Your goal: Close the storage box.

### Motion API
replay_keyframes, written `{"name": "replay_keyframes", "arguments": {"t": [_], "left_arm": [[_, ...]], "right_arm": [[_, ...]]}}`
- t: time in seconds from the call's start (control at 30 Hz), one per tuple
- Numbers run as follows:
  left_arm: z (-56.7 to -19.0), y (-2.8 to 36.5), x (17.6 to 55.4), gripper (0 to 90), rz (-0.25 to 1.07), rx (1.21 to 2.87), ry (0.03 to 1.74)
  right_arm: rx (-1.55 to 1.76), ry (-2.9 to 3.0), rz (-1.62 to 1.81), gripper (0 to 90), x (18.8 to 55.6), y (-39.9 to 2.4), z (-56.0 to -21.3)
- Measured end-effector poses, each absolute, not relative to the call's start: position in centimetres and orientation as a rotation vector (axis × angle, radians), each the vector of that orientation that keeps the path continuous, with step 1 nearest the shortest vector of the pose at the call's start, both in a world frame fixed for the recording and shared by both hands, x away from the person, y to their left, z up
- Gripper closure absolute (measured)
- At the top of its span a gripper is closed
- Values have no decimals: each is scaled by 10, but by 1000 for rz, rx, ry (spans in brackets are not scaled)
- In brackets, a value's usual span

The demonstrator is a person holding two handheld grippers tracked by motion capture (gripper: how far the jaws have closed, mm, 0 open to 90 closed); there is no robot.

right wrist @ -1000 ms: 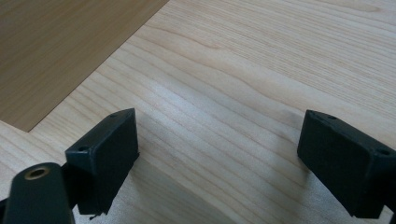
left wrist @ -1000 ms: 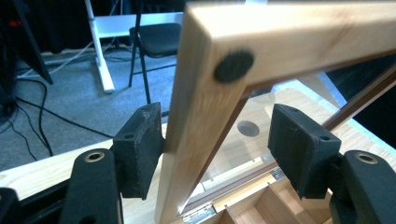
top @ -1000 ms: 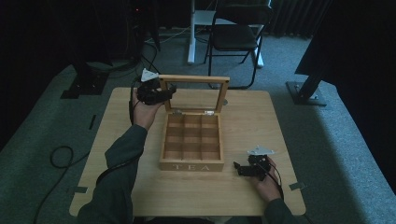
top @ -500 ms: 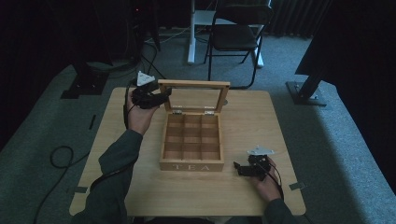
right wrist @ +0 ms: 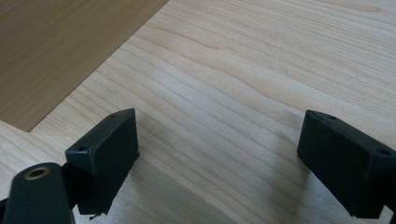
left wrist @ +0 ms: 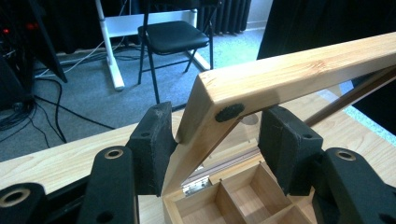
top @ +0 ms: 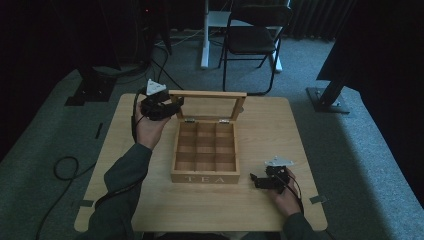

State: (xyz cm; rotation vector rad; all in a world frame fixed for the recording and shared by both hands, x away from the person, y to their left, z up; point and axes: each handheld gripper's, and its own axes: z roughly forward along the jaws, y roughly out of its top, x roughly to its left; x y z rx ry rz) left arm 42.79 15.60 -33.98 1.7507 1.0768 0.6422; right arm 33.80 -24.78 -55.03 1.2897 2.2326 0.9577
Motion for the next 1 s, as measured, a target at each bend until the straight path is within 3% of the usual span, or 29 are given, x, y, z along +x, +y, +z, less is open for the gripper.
{"name": "replay_keyframes", "arguments": {"t": [0.27, 0.6, 1.0], "left_arm": [[-342, 158, 423, 450, 648, 1754, 1074], [-342, 156, 413, 523, 682, 1777, 1068], [-346, 157, 407, 517, 655, 1776, 1078]], "right_arm": [[1290, 2232, 958, 120, 338, -248, -550], [1290, 2232, 957, 120, 338, -248, -550], [1289, 2232, 958, 120, 338, -248, -550]]}}
